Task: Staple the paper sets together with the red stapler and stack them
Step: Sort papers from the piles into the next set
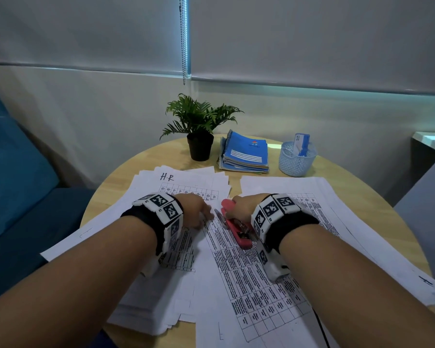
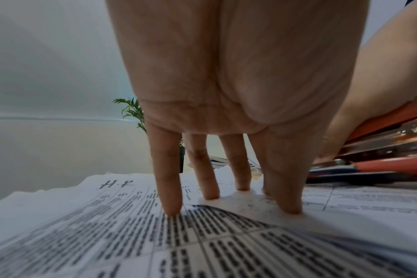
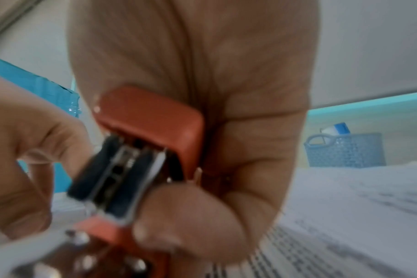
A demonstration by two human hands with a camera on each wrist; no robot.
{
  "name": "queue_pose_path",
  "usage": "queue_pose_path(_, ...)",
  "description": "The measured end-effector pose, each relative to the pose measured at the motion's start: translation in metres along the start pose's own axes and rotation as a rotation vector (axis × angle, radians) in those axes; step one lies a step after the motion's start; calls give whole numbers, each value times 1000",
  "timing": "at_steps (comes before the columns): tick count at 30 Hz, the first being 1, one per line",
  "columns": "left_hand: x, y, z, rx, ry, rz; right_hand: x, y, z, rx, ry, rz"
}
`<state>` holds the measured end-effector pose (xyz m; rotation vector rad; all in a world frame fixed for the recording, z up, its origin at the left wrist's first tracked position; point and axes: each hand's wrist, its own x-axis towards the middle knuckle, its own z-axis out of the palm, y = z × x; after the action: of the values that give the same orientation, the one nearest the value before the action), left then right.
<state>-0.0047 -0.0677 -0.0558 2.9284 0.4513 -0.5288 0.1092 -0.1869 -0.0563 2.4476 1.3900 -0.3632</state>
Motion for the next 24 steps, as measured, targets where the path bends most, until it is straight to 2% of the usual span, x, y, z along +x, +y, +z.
queue_pose_path(3,0,1,-3,-68,18,-17,-13,16,4,-121,-2,17)
queue_pose_path(8,4,7,-9,-59,105,-124,-46,49,9,-42,38,153)
queue_pose_path(14,6,14,-13,78,51,-258,-43,93,34,-62,22,286)
queue_pose_path(16,9,11,-14,32,37,-291,-42,102,39,-23,19,345)
queue_pose_path(19,11,10,-18,-72,54,-316,-40,103,29,208,118,489)
queue_pose_path(21,13,10,-20,-140,92,-311,-39,97,15,346,230,518)
queue_pose_path(24,11,13,-24,-241,145,-288,-35,83,2,516,334,353)
